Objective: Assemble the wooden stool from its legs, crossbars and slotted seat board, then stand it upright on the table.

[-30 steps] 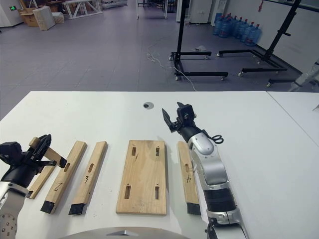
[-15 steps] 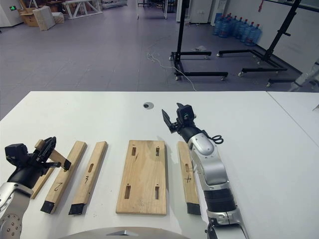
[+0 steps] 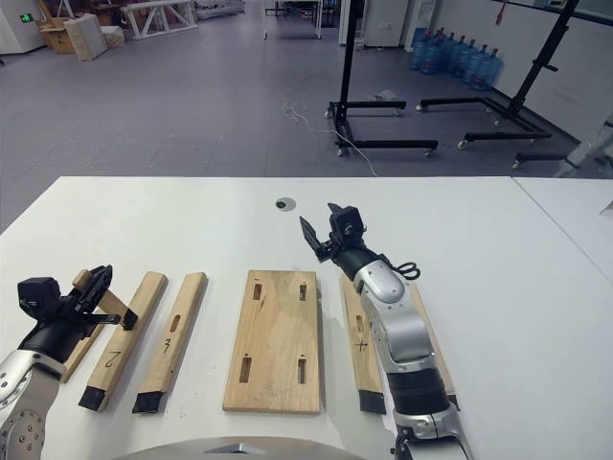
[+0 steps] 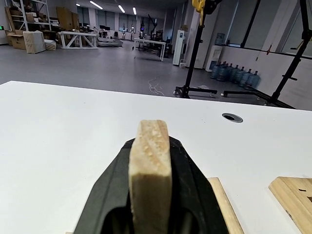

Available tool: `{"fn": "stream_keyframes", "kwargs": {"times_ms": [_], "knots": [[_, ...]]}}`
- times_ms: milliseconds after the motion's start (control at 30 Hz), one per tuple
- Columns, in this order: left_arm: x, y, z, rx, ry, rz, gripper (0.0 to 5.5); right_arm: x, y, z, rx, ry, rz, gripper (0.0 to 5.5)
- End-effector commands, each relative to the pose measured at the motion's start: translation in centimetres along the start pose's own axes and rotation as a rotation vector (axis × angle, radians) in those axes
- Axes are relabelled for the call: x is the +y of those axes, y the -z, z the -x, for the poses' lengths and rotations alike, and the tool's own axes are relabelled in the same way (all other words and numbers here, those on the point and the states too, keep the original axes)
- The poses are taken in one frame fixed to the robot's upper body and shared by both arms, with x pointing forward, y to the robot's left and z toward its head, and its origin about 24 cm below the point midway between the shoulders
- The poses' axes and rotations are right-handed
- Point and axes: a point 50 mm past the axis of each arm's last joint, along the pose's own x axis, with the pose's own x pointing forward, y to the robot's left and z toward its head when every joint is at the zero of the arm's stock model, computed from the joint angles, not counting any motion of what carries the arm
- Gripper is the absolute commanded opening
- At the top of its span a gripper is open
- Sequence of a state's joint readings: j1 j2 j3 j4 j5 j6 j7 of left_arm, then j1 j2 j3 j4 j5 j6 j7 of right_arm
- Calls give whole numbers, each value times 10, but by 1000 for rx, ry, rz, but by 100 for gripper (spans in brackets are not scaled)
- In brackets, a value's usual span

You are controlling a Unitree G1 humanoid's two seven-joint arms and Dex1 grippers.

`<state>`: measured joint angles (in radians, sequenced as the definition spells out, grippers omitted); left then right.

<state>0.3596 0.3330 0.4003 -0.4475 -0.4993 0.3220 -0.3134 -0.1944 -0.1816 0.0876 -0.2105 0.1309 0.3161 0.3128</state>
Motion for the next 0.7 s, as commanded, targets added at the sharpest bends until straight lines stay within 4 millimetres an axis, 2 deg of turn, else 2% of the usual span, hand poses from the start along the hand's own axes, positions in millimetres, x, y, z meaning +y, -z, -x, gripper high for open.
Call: {"fn": "stream_keyframes", "kwargs": {"times_ms": [33, 533, 700], "knots": [[7, 16, 4, 96, -46, -4, 38, 3, -4, -3, -8, -15, -7, 335], [16, 24, 8, 119, -99, 54, 38, -2, -5, -4, -7, 2, -3, 335], [23, 34, 11, 187, -150, 18, 38, -2, -4, -3, -4, 5, -1, 335]]}}
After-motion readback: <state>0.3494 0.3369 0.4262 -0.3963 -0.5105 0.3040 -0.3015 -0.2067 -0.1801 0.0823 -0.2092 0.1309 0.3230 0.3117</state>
